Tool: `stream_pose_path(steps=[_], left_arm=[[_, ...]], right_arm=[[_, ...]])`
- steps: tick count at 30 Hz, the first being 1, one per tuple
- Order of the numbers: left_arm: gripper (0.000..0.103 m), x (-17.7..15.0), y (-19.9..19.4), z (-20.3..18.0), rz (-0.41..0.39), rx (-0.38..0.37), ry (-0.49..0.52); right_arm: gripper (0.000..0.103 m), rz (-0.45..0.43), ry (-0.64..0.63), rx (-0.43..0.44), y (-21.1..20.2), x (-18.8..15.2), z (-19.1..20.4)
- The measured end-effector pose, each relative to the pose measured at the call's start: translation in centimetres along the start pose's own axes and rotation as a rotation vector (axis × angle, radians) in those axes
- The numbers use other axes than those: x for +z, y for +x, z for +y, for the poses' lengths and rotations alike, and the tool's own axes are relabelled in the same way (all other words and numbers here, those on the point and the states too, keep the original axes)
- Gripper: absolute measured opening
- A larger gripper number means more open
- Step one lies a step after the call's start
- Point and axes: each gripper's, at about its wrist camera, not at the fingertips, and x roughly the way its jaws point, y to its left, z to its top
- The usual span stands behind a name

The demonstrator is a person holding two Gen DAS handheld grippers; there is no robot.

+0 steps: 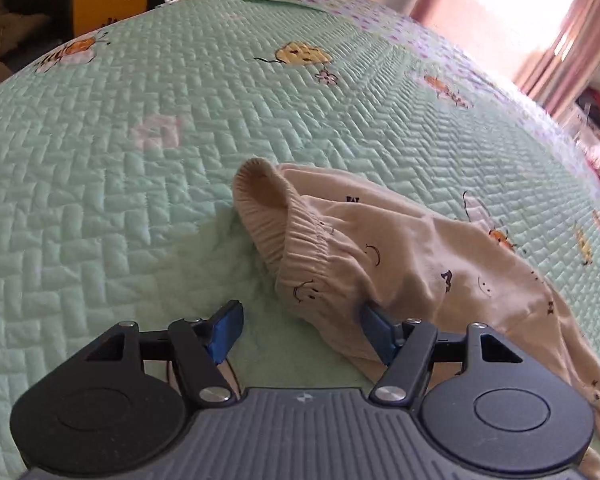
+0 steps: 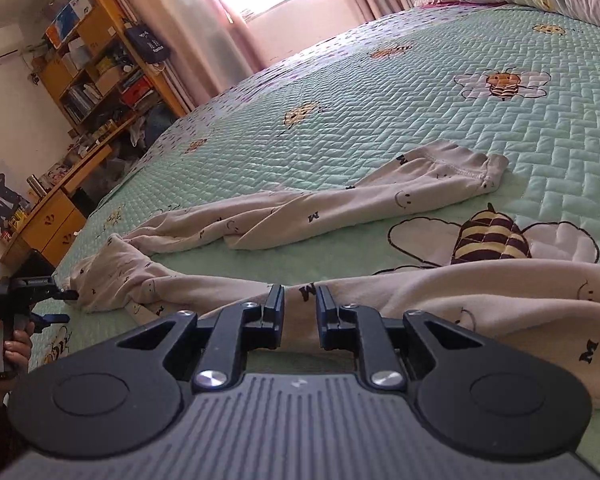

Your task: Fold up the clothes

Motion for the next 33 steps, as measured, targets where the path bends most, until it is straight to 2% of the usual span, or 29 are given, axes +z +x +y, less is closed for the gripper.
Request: stream_pose_path(steps=[2,3,4,5,6,9,12,14,15,20,22,24,27,28,29,33], left_arm=[[0.039,1.0,0.6,-0.7,0.048,-0.027,-0.010],[0.038,1.7,0.8,-1.1,0.067,-0.034,-0.016],[0.034,2.6,0.9,-1.5,0.071,-0.031,-0.022],[0.024,3.8,1.0,-2.1,0.067,-0.039,-0.018],[0.023,5.0,1.1,-2.9,0.062,-0.048,-0.007],[0.023,8.3,1.1,-5.8,0.039,-0.061,0.027],[0.039,9.9,0.0,-9.1,-0.059,-0.097,0.113],[0.062,9.7,-0.5,-9.3,-0.090,-0.093,0.127],[0.063,9.4,-0.7,-9.0,-0.094,-0.090,0.122],[0.063,7.7,-2.0,-6.7,-0.116,-0.101,0.067],[0.063,6.7,-2.2,-4.6,-0.109,-0.122,0.013],[0.062,5.8,-1.3,-3.4,-0.088,-0.113,-0.003],[0.053,5.2,0.0,-2.7,-0.071,-0.122,-0.011],[0.043,5.1,0.4,-2.6,-0.066,-0.128,-0.012],[0.037,5.0,0.8,-2.5,-0.062,-0.133,-0.013],[0.036,4.5,2.5,-2.1,-0.045,-0.155,-0.018]], right_arm=[[0.019,0.000,-0.034,-0.009,0.0,-0.3,0.6],[0.019,-0.001,-0.043,-0.011,0.0,-0.4,0.8],[0.019,-0.002,-0.046,-0.011,0.0,-0.4,0.8],[0.019,-0.002,-0.044,-0.011,-0.1,-0.5,0.8],[0.019,-0.001,-0.039,-0.011,0.0,-0.5,0.8],[0.019,0.002,-0.034,-0.013,0.0,-0.8,0.9],[0.019,0.004,-0.057,-0.021,0.1,-1.1,1.3],[0.019,0.009,-0.064,-0.025,0.3,-1.1,1.4],[0.019,0.011,-0.066,-0.027,0.4,-1.2,1.4],[0.019,0.002,-0.075,-0.021,0.1,-1.3,1.3],[0.020,0.001,-0.070,-0.018,0.1,-1.4,1.2],[0.021,0.003,-0.070,-0.018,0.3,-1.5,1.2],[0.023,0.003,-0.078,-0.017,0.3,-1.6,1.5],[0.023,0.004,-0.082,-0.016,0.3,-1.6,1.6],[0.023,0.005,-0.084,-0.017,0.3,-1.6,1.6],[0.023,0.014,-0.080,-0.022,0.4,-1.5,1.5]])
